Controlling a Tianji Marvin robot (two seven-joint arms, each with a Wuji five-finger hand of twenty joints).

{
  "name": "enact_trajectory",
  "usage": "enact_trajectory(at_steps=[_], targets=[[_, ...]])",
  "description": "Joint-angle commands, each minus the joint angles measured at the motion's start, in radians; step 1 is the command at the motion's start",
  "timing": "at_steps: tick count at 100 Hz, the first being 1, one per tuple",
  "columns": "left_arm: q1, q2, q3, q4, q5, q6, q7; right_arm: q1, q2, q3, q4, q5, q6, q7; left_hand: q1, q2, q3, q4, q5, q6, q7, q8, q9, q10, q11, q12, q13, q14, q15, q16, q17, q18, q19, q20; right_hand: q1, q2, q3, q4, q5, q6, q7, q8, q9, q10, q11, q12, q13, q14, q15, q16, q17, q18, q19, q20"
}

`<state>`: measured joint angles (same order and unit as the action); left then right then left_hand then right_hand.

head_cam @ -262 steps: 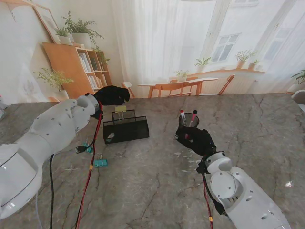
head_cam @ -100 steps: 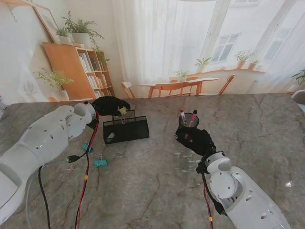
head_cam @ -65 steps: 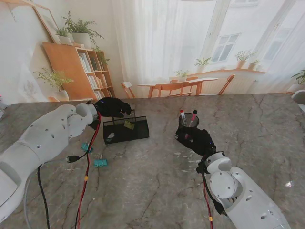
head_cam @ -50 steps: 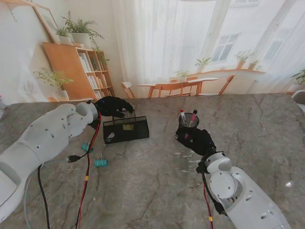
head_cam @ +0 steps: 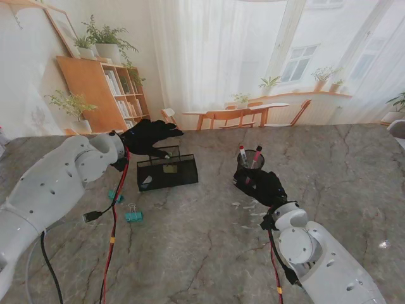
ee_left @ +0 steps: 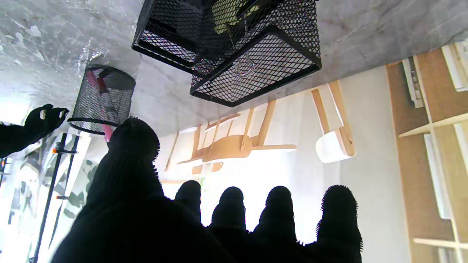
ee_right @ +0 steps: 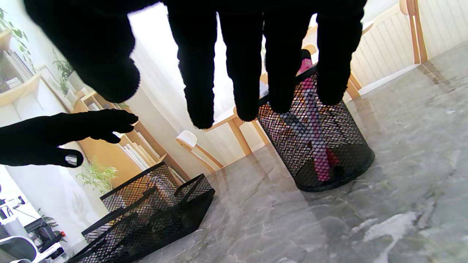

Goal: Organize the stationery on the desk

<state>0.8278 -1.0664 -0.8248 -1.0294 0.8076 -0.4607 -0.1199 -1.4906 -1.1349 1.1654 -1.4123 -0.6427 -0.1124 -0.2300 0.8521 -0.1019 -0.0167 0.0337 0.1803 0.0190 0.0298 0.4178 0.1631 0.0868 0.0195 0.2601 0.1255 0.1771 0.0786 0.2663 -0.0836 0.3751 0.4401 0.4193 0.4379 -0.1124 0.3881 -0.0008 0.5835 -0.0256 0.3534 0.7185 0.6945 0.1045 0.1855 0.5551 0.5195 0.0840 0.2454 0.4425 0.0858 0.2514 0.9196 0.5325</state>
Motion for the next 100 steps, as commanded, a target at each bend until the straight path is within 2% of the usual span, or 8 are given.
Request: enact_trajectory(at_steps=[1, 16, 28, 38, 55, 68, 80, 100], targets=[[0.034, 0.017, -0.019, -0.039, 0.015, 0.009, -0.011, -0.003, -0.003, 0.002, 0.003, 0.003, -0.009, 0.01, -0.029, 0.061, -0.018, -0.066, -0.043, 0.025, -0.024, -0.015, -0.031, 0.015, -0.014, -0.017, -0.04, 0.015, -0.014, -0.016, -0.028, 0.028, -0.056, -0.027, 0.002, 0.031, -0.022, -0.018, 0.019, -0.004, 0.005, 0.019, 0.005, 0.005, 0.017, 0.01, 0.003, 0.001, -0.002, 0.0, -0.015, 0.0, 0.008, -0.011], [0.185, 0.041, -0.176, -0.198, 0.093, 0.023, -0.06, -0.004, -0.003, 0.003, 0.003, 0.002, -0.015, 0.005, -0.035, 0.085, -0.017, -0.068, -0.018, 0.038, -0.009, -0.007, -0.011, 0.027, -0.004, -0.016, -0.026, 0.021, -0.006, -0.017, -0.017, 0.029, -0.054, -0.009, 0.002, 0.032, -0.022, -0.018, 0.021, -0.003, 0.006, 0.02, 0.006, 0.004, 0.018, 0.01, 0.003, 0.002, -0.003, 0.0, -0.015, 0.001, 0.007, -0.011], [0.334, 0.056, -0.316, -0.335, 0.173, 0.02, -0.09, -0.004, -0.003, 0.003, 0.005, 0.003, -0.02, 0.004, -0.028, 0.094, -0.019, -0.071, 0.018, 0.047, 0.015, 0.009, 0.033, 0.039, 0.012, -0.005, 0.004, 0.023, 0.008, -0.009, -0.001, 0.038, -0.019, 0.033, 0.002, 0.032, -0.022, -0.018, 0.021, -0.002, 0.006, 0.02, 0.005, 0.005, 0.017, 0.01, 0.004, 0.0, -0.002, 0.0, -0.015, 0.001, 0.007, -0.011], [0.459, 0.064, -0.422, -0.435, 0.238, 0.005, -0.103, -0.003, -0.003, 0.0, 0.006, 0.005, -0.024, 0.005, -0.026, 0.096, -0.02, -0.072, 0.03, 0.05, 0.022, 0.02, 0.054, 0.044, 0.015, 0.005, 0.023, 0.027, 0.014, 0.0, 0.007, 0.046, 0.012, 0.056, 0.002, 0.032, -0.022, -0.018, 0.021, -0.002, 0.006, 0.02, 0.006, 0.005, 0.018, 0.01, 0.003, 0.003, -0.003, 0.0, -0.015, -0.002, 0.006, -0.011], [0.633, 0.07, -0.552, -0.556, 0.312, -0.057, -0.097, -0.001, -0.003, -0.004, 0.008, 0.007, -0.029, 0.008, -0.02, 0.092, -0.021, -0.073, 0.036, 0.042, 0.024, 0.032, 0.085, 0.038, 0.022, 0.023, 0.075, 0.012, 0.031, 0.027, 0.036, 0.025, 0.082, 0.103, 0.001, 0.032, -0.022, -0.018, 0.021, -0.002, 0.006, 0.02, 0.005, 0.005, 0.017, 0.01, 0.003, 0.002, -0.003, 0.0, -0.015, 0.001, 0.006, -0.01], [0.717, 0.074, -0.599, -0.609, 0.355, -0.098, -0.096, 0.001, -0.003, -0.006, 0.01, 0.006, -0.033, 0.006, -0.012, 0.088, -0.021, -0.073, 0.037, 0.042, 0.022, 0.037, 0.111, 0.039, 0.03, 0.036, 0.132, 0.002, 0.055, 0.062, 0.077, 0.003, 0.163, 0.154, 0.001, 0.033, -0.022, -0.018, 0.021, -0.002, 0.006, 0.02, 0.005, 0.005, 0.017, 0.01, 0.004, 0.001, -0.003, 0.0, -0.015, 0.001, 0.006, -0.01], [0.758, 0.078, -0.609, -0.625, 0.392, -0.113, -0.101, 0.002, -0.004, -0.009, 0.012, 0.008, -0.035, 0.005, -0.003, 0.081, -0.02, -0.073, 0.038, 0.043, 0.02, 0.038, 0.125, 0.041, 0.033, 0.045, 0.177, -0.007, 0.077, 0.099, 0.11, -0.016, 0.229, 0.194, 0.002, 0.032, -0.022, -0.018, 0.021, -0.004, 0.006, 0.02, 0.006, 0.005, 0.018, 0.01, 0.004, 0.002, -0.003, 0.001, -0.015, 0.001, 0.007, -0.01], [0.764, 0.083, -0.574, -0.594, 0.415, -0.067, -0.12, 0.003, -0.005, -0.012, 0.013, 0.012, -0.037, 0.005, 0.015, 0.063, -0.019, -0.073, 0.034, 0.044, 0.018, 0.037, 0.133, 0.045, 0.036, 0.053, 0.222, -0.004, 0.107, 0.147, 0.152, -0.036, 0.308, 0.231, 0.001, 0.033, -0.022, -0.018, 0.021, -0.002, 0.006, 0.02, 0.007, 0.003, 0.018, 0.01, 0.004, 0.002, -0.003, 0.001, -0.014, 0.002, 0.007, -0.01]])
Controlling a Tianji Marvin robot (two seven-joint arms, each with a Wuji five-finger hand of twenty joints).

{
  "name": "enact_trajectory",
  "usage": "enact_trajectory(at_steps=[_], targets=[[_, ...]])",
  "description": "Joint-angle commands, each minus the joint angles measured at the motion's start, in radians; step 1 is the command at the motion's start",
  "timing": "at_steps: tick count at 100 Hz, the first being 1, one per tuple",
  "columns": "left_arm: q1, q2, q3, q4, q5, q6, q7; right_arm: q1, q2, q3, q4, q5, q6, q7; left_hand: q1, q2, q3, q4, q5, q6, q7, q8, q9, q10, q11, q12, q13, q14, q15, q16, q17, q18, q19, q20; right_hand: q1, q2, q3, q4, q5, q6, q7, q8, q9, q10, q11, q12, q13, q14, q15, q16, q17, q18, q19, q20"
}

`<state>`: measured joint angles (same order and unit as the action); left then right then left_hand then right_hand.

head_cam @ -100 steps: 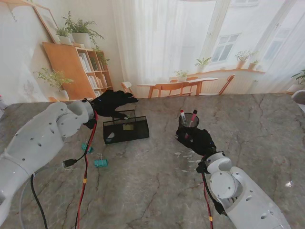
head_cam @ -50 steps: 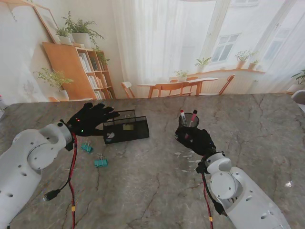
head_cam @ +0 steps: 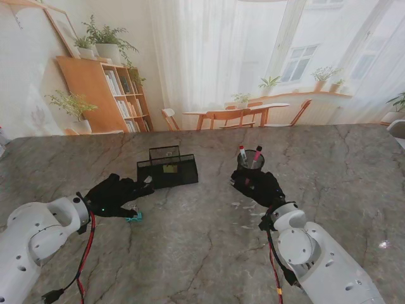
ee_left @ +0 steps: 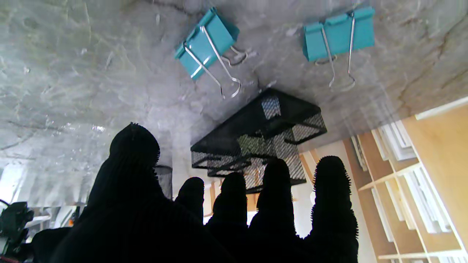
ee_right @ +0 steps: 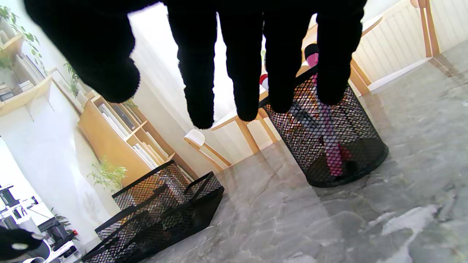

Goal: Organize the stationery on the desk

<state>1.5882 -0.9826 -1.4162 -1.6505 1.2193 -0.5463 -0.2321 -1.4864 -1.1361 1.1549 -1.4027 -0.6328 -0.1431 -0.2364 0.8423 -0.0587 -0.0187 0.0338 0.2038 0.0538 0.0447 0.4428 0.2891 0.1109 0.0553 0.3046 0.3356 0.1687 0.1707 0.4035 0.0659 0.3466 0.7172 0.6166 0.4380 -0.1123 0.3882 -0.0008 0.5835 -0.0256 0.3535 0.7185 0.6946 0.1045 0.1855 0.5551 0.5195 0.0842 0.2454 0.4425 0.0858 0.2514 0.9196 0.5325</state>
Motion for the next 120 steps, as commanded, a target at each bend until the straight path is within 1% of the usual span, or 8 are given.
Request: enact_trajectory(at_steps=[1, 27, 49, 62, 73, 78, 100, 120], targets=[[0.004, -0.001, 0.019, 0.029, 0.005, 0.022, -0.008, -0.001, -0.003, -0.001, 0.004, 0.002, -0.006, 0.011, 0.025, 0.02, -0.017, -0.073, 0.009, 0.01, 0.003, 0.012, 0.007, 0.022, 0.0, 0.009, 0.013, 0.005, 0.015, 0.011, 0.004, -0.008, 0.033, 0.034, 0.001, 0.032, -0.023, -0.018, 0.023, -0.002, 0.007, 0.02, 0.006, 0.005, 0.018, 0.01, 0.005, 0.002, -0.003, 0.001, -0.014, 0.002, 0.007, -0.01], [-0.002, 0.0, 0.075, 0.063, 0.039, 0.137, -0.026, -0.001, -0.004, -0.001, 0.004, 0.005, 0.0, 0.009, 0.016, 0.011, -0.02, -0.073, 0.013, 0.016, 0.004, 0.011, 0.02, 0.033, 0.005, 0.015, 0.052, 0.023, 0.055, 0.058, 0.054, -0.008, 0.114, 0.061, 0.001, 0.033, -0.023, -0.018, 0.022, -0.003, 0.006, 0.02, 0.007, 0.006, 0.018, 0.01, 0.005, 0.002, -0.003, 0.001, -0.015, 0.001, 0.007, -0.009], [-0.005, 0.001, 0.104, 0.095, 0.051, 0.188, -0.024, -0.001, -0.004, -0.003, 0.002, 0.009, 0.001, 0.017, 0.021, -0.002, -0.017, -0.072, 0.012, 0.011, 0.004, 0.01, 0.024, 0.037, 0.007, 0.019, 0.076, 0.046, 0.084, 0.085, 0.084, -0.007, 0.157, 0.071, 0.001, 0.032, -0.023, -0.018, 0.022, -0.003, 0.006, 0.02, 0.007, 0.005, 0.018, 0.01, 0.005, 0.003, -0.003, 0.001, -0.015, 0.001, 0.007, -0.009], [-0.016, 0.0, 0.129, 0.122, 0.033, 0.212, -0.018, 0.001, -0.003, -0.004, 0.003, 0.006, -0.001, 0.018, 0.033, -0.021, -0.016, -0.071, 0.027, -0.004, 0.009, 0.011, 0.052, 0.034, 0.017, 0.028, 0.126, 0.049, 0.136, 0.126, 0.14, -0.028, 0.221, 0.088, 0.002, 0.032, -0.023, -0.018, 0.022, -0.003, 0.006, 0.02, 0.007, 0.007, 0.018, 0.011, 0.004, 0.001, -0.004, 0.001, -0.015, 0.002, 0.007, -0.009], [-0.027, 0.001, 0.153, 0.142, 0.02, 0.221, -0.014, 0.002, -0.003, -0.005, 0.003, 0.006, -0.001, 0.02, 0.053, -0.04, -0.014, -0.07, 0.052, -0.015, 0.021, 0.014, 0.088, 0.036, 0.029, 0.042, 0.188, 0.039, 0.195, 0.173, 0.222, -0.081, 0.274, 0.098, 0.002, 0.033, -0.023, -0.018, 0.022, -0.003, 0.006, 0.02, 0.007, 0.006, 0.018, 0.011, 0.005, 0.003, -0.003, 0.001, -0.015, 0.001, 0.007, -0.009], [-0.031, 0.001, 0.163, 0.151, 0.016, 0.224, -0.012, 0.002, -0.003, -0.005, 0.003, 0.006, 0.0, 0.02, 0.061, -0.048, -0.014, -0.07, 0.061, -0.01, 0.024, 0.015, 0.1, 0.037, 0.034, 0.048, 0.215, 0.024, 0.215, 0.188, 0.264, -0.12, 0.282, 0.089, 0.002, 0.033, -0.023, -0.018, 0.021, -0.004, 0.006, 0.02, 0.007, 0.005, 0.018, 0.011, 0.004, 0.003, -0.003, 0.001, -0.015, 0.002, 0.007, -0.009], [-0.041, 0.0, 0.187, 0.168, -0.004, 0.231, -0.002, 0.001, -0.003, -0.004, 0.002, 0.006, 0.003, 0.021, 0.11, -0.095, -0.01, -0.063, 0.116, -0.019, 0.051, 0.027, 0.186, 0.037, 0.075, 0.091, 0.328, -0.021, 0.304, 0.24, 0.419, -0.232, 0.321, 0.053, 0.002, 0.033, -0.023, -0.018, 0.021, -0.001, 0.006, 0.02, 0.006, 0.006, 0.017, 0.01, 0.003, 0.002, -0.003, 0.001, -0.015, 0.0, 0.007, -0.009], [-0.053, 0.001, 0.209, 0.199, -0.013, 0.228, 0.022, 0.0, -0.003, -0.003, 0.0, 0.005, 0.004, 0.018, 0.244, -0.158, 0.002, -0.057, 0.207, -0.037, 0.14, 0.105, 0.277, 0.009, 0.232, 0.278, 0.448, -0.104, 0.41, 0.321, 0.594, -0.357, 0.37, -0.005, 0.001, 0.034, -0.023, -0.018, 0.023, -0.002, 0.007, 0.02, 0.006, 0.006, 0.018, 0.011, 0.003, 0.003, -0.003, 0.001, -0.015, 0.0, 0.007, -0.009]])
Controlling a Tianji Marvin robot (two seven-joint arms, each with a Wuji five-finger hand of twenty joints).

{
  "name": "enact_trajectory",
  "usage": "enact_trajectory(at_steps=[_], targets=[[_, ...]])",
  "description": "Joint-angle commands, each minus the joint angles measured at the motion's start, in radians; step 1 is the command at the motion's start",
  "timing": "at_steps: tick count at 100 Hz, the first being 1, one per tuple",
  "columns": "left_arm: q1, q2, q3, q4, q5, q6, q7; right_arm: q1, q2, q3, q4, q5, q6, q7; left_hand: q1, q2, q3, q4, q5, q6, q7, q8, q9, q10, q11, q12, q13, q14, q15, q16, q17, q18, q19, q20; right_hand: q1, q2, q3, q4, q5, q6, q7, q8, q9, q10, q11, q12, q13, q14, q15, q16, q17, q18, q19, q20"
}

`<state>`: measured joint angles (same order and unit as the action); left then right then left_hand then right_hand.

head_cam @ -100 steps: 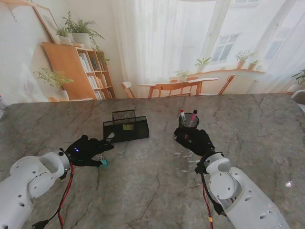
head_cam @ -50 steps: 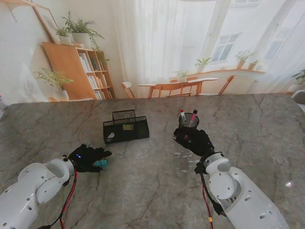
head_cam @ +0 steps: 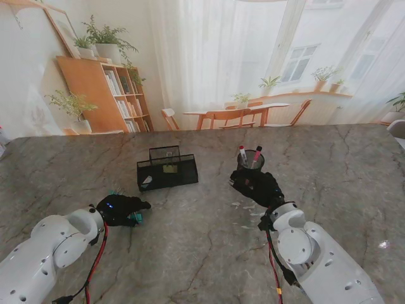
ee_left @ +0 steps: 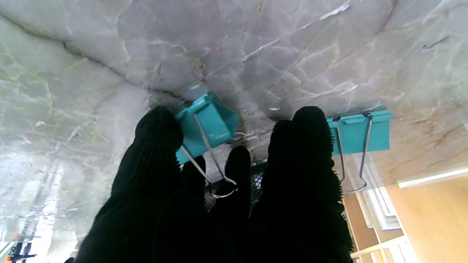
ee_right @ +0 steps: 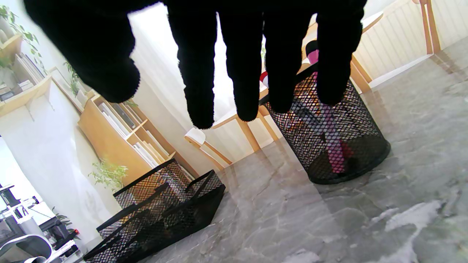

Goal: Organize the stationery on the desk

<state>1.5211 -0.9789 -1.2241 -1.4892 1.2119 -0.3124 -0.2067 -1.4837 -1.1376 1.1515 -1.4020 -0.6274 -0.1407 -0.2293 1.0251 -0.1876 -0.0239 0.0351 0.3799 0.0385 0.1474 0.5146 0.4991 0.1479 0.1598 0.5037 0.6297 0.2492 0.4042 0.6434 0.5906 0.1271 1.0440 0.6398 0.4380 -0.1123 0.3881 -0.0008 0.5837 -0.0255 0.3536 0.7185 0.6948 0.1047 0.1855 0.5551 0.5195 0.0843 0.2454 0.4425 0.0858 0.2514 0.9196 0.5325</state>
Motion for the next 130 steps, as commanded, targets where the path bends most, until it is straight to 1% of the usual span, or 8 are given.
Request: enact_trajectory(at_steps=[1, 23, 35, 50, 63, 80, 101, 130], targets=[[0.013, -0.003, 0.018, 0.039, -0.007, -0.006, -0.002, -0.003, -0.001, 0.001, 0.0, -0.001, 0.001, 0.011, 0.068, -0.033, 0.008, -0.058, 0.036, -0.022, 0.042, 0.037, 0.071, -0.029, 0.136, 0.086, 0.159, -0.188, 0.181, 0.085, 0.078, -0.142, 0.046, -0.029, 0.001, 0.033, -0.023, -0.018, 0.022, -0.002, 0.007, 0.02, 0.006, 0.006, 0.018, 0.011, 0.003, 0.002, -0.003, 0.001, -0.015, 0.001, 0.007, -0.009], [0.002, -0.003, 0.045, 0.066, -0.022, -0.01, 0.024, -0.005, -0.001, 0.002, -0.003, -0.002, 0.003, 0.011, 0.158, -0.079, 0.021, -0.052, 0.065, -0.027, 0.242, 0.198, 0.086, -0.06, 0.335, 0.245, 0.219, -0.241, 0.231, 0.151, 0.177, -0.199, 0.045, -0.01, 0.001, 0.034, -0.023, -0.018, 0.021, 0.0, 0.006, 0.02, 0.006, 0.004, 0.018, 0.011, 0.003, 0.002, -0.002, 0.001, -0.015, 0.002, 0.007, -0.009], [-0.006, -0.002, 0.064, 0.081, -0.023, -0.019, 0.04, -0.006, -0.002, 0.004, -0.004, -0.002, 0.003, 0.009, 0.193, -0.131, 0.039, -0.057, 0.05, -0.024, 0.375, 0.264, 0.114, -0.068, 0.343, 0.456, 0.224, -0.252, 0.25, 0.26, 0.193, -0.218, 0.04, 0.038, 0.001, 0.035, -0.023, -0.018, 0.023, -0.002, 0.007, 0.02, 0.007, 0.004, 0.018, 0.011, 0.004, 0.001, -0.002, 0.001, -0.014, 0.0, 0.007, -0.009], [-0.02, -0.002, 0.085, 0.104, -0.029, -0.026, 0.064, -0.008, -0.002, 0.005, -0.005, -0.002, 0.007, 0.007, 0.232, -0.173, 0.057, -0.063, 0.066, -0.028, 0.517, 0.373, 0.158, -0.07, 0.344, 0.531, 0.23, -0.258, 0.268, 0.309, 0.214, -0.237, 0.043, 0.058, 0.0, 0.035, -0.024, -0.018, 0.021, -0.002, 0.006, 0.02, 0.006, 0.005, 0.018, 0.011, 0.002, 0.002, -0.002, 0.001, -0.015, -0.001, 0.007, -0.01], [-0.025, -0.003, 0.09, 0.116, -0.03, -0.032, 0.089, -0.009, -0.002, 0.007, -0.007, -0.001, 0.01, 0.007, 0.265, -0.194, 0.066, -0.07, 0.112, -0.043, 0.707, 0.324, 0.272, -0.08, 0.253, 0.62, 0.242, -0.241, 0.284, 0.311, 0.24, -0.246, 0.031, 0.099, 0.001, 0.035, -0.024, -0.018, 0.022, -0.003, 0.006, 0.02, 0.006, 0.005, 0.018, 0.011, 0.003, 0.003, -0.002, 0.001, -0.016, 0.0, 0.007, -0.01], [-0.014, -0.007, 0.071, 0.119, -0.03, -0.037, 0.136, -0.01, -0.002, 0.008, -0.009, 0.0, 0.011, 0.007, 0.266, -0.19, 0.086, -0.07, 0.183, -0.063, 0.808, 0.226, 0.37, -0.111, 0.242, 0.574, 0.285, -0.225, 0.304, 0.27, 0.28, -0.25, 0.032, 0.126, 0.002, 0.036, -0.025, -0.018, 0.022, -0.002, 0.006, 0.02, 0.006, 0.005, 0.018, 0.011, 0.003, 0.002, -0.001, 0.001, -0.015, 0.0, 0.007, -0.009], [-0.006, -0.017, 0.052, 0.122, -0.06, -0.042, 0.188, -0.01, -0.002, 0.007, -0.009, -0.001, 0.01, 0.009, 0.254, -0.191, 0.116, -0.042, 0.154, -0.006, 0.87, 0.208, 0.383, -0.065, 0.29, 0.619, 0.283, -0.238, 0.363, 0.264, 0.282, -0.266, 0.048, 0.181, 0.002, 0.036, -0.025, -0.018, 0.022, -0.002, 0.006, 0.02, 0.005, 0.005, 0.018, 0.011, 0.004, 0.001, -0.001, 0.001, -0.015, 0.0, 0.008, -0.009], [0.0, -0.025, 0.039, 0.12, -0.075, -0.039, 0.228, -0.012, -0.002, 0.01, -0.01, -0.003, 0.011, 0.005, 0.087, -0.247, 0.418, 0.014, 0.113, 0.069, 0.941, 0.287, 0.353, -0.042, 0.412, 0.696, 0.245, -0.268, 0.502, 0.305, 0.284, -0.274, 0.066, 0.288, 0.002, 0.037, -0.026, -0.018, 0.022, -0.002, 0.006, 0.02, 0.006, 0.006, 0.018, 0.011, 0.002, 0.003, -0.001, 0.001, -0.016, 0.0, 0.008, -0.01]])
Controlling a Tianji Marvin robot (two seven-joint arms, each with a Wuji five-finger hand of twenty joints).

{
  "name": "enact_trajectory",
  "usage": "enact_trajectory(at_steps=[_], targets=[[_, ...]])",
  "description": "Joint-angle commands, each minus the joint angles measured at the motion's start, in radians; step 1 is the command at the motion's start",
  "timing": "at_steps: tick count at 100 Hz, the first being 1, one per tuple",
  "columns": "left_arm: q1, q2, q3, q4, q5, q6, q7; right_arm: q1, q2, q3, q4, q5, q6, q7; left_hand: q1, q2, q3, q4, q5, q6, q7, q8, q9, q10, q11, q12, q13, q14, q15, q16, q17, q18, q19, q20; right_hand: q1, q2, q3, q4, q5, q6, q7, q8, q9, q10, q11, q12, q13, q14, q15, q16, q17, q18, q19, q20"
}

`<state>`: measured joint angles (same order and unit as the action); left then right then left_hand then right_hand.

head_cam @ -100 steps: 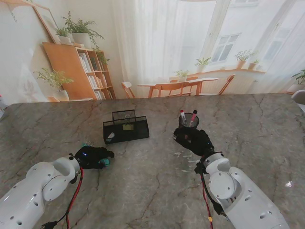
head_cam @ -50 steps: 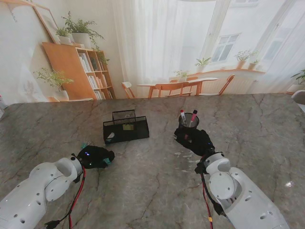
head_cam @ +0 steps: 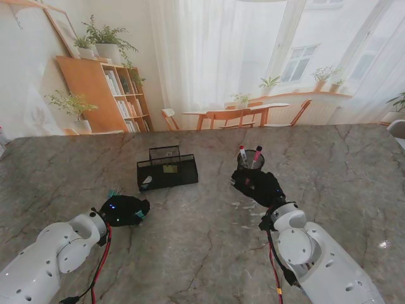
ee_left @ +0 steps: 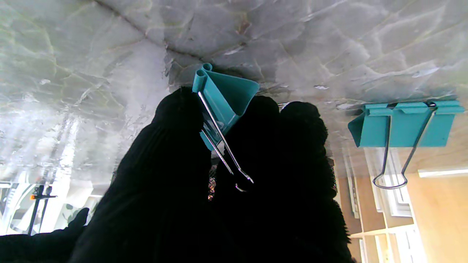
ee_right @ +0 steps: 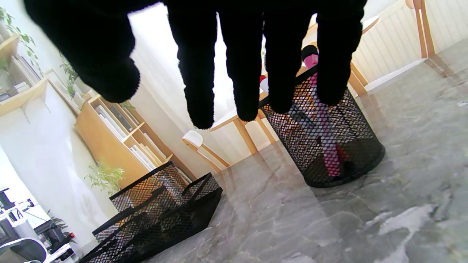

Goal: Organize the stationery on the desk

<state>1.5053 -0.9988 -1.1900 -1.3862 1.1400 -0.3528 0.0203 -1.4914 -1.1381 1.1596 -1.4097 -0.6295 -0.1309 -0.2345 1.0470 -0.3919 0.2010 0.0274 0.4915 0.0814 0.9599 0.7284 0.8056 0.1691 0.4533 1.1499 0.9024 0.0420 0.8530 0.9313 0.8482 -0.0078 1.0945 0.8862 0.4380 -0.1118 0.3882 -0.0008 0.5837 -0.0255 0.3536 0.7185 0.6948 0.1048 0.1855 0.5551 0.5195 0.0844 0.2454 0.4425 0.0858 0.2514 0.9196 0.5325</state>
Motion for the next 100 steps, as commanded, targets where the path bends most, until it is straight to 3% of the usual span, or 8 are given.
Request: enact_trajectory(at_steps=[1, 10, 30, 100], targets=[[0.016, -0.005, 0.004, 0.017, -0.003, 0.001, 0.003, -0.005, -0.002, 0.002, -0.003, -0.001, 0.002, 0.01, 0.061, -0.044, 0.199, 0.024, -0.001, 0.028, 0.131, 0.078, 0.045, -0.064, 0.122, 0.052, -0.029, -0.062, 0.056, 0.018, 0.026, -0.139, 0.016, 0.044, 0.002, 0.036, -0.026, -0.018, 0.022, -0.002, 0.007, 0.02, 0.006, 0.006, 0.018, 0.011, 0.003, 0.002, -0.001, 0.001, -0.016, 0.0, 0.008, -0.01], [0.023, -0.007, -0.005, 0.01, -0.002, 0.0, 0.014, -0.005, -0.002, 0.002, -0.003, -0.002, 0.002, 0.01, 0.022, -0.056, 0.269, 0.045, -0.008, 0.038, 0.142, 0.104, 0.039, -0.065, 0.146, 0.059, -0.036, -0.067, 0.085, 0.022, 0.026, -0.138, 0.02, 0.064, 0.002, 0.036, -0.026, -0.018, 0.022, -0.002, 0.007, 0.02, 0.005, 0.005, 0.018, 0.011, 0.004, 0.002, 0.0, 0.001, -0.015, 0.0, 0.008, -0.009], [0.047, -0.01, -0.035, -0.019, 0.011, -0.003, 0.035, -0.006, -0.002, 0.004, -0.004, -0.003, 0.002, 0.009, 0.013, -0.056, 0.294, 0.053, -0.015, 0.046, 0.147, 0.121, 0.028, -0.06, 0.161, 0.065, -0.044, -0.068, 0.102, 0.024, 0.022, -0.138, 0.028, 0.084, 0.002, 0.036, -0.026, -0.018, 0.021, -0.003, 0.006, 0.019, 0.006, 0.005, 0.018, 0.011, 0.003, 0.002, -0.001, 0.001, -0.016, 0.0, 0.008, -0.01], [0.148, -0.016, -0.146, -0.169, 0.068, -0.063, 0.093, -0.007, -0.002, 0.004, -0.003, -0.001, 0.001, 0.007, 0.018, -0.061, 0.288, 0.052, -0.01, 0.036, 0.141, 0.109, 0.023, -0.059, 0.163, 0.055, -0.044, -0.064, 0.104, 0.017, 0.025, -0.141, 0.025, 0.095, 0.003, 0.037, -0.027, -0.017, 0.021, -0.001, 0.006, 0.019, 0.006, 0.007, 0.018, 0.011, 0.003, 0.002, -0.001, 0.001, -0.016, 0.0, 0.008, -0.01]])
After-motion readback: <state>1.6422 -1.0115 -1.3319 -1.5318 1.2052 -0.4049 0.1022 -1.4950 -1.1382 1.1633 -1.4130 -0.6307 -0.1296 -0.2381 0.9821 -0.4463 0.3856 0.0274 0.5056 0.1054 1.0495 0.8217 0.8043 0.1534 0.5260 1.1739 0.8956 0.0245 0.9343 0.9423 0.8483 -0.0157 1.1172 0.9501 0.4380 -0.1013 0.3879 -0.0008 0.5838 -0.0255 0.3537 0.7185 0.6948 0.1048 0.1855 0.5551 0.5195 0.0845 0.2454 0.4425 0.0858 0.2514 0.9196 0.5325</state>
